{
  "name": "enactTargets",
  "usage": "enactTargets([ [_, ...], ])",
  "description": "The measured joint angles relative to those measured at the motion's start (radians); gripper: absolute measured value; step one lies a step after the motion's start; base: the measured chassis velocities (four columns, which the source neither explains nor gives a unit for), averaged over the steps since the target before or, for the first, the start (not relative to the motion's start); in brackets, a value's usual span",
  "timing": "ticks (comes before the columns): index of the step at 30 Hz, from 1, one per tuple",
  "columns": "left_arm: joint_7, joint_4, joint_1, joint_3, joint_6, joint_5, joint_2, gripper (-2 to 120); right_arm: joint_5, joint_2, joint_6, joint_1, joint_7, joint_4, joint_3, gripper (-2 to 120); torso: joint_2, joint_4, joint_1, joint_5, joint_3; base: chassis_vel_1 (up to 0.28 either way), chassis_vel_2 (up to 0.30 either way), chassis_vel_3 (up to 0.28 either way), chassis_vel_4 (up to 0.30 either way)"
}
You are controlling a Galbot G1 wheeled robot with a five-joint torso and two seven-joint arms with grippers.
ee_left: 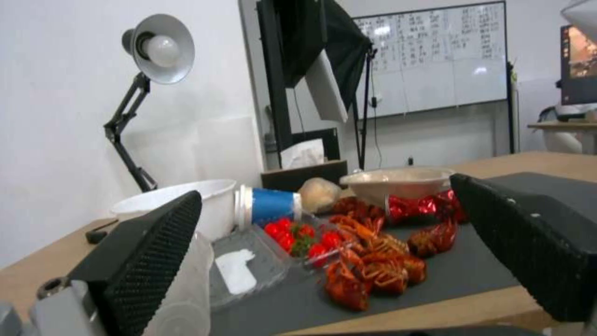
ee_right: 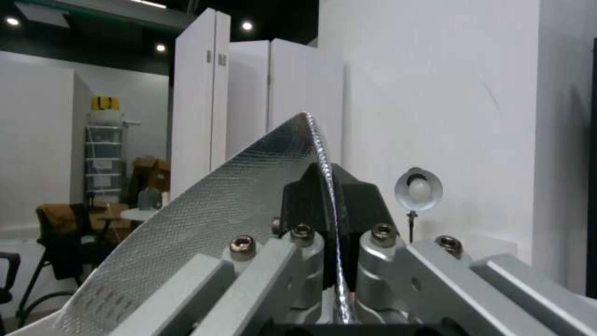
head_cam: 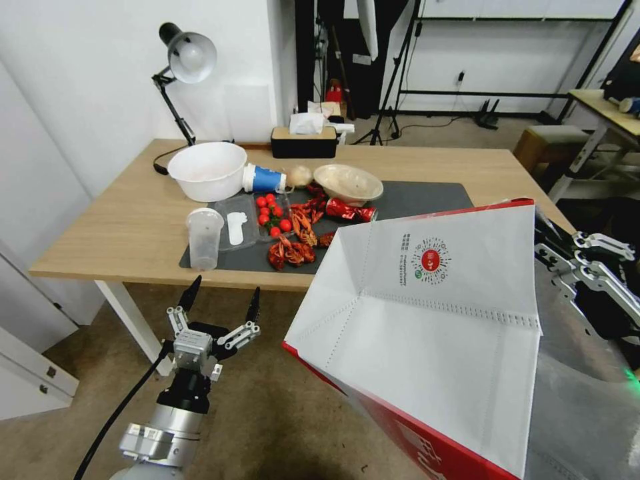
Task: Pick up the food delivery bag from the floor and place it on the table.
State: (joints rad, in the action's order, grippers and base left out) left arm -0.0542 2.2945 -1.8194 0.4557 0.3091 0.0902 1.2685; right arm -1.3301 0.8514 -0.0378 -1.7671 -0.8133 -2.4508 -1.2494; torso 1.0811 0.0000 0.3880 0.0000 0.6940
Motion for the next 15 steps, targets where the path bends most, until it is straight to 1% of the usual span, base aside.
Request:
enactTargets([
  [15,-0.001,0.000,0.002,0.004,0.008,-0.008,-0.001,100,-0.010,-0.004,0.004,0.002,0.019,-0.007,-0.008,0,0.000,0.0000,0.000,0.0000,0.000,0.000,0.000,0.000,0.000],
])
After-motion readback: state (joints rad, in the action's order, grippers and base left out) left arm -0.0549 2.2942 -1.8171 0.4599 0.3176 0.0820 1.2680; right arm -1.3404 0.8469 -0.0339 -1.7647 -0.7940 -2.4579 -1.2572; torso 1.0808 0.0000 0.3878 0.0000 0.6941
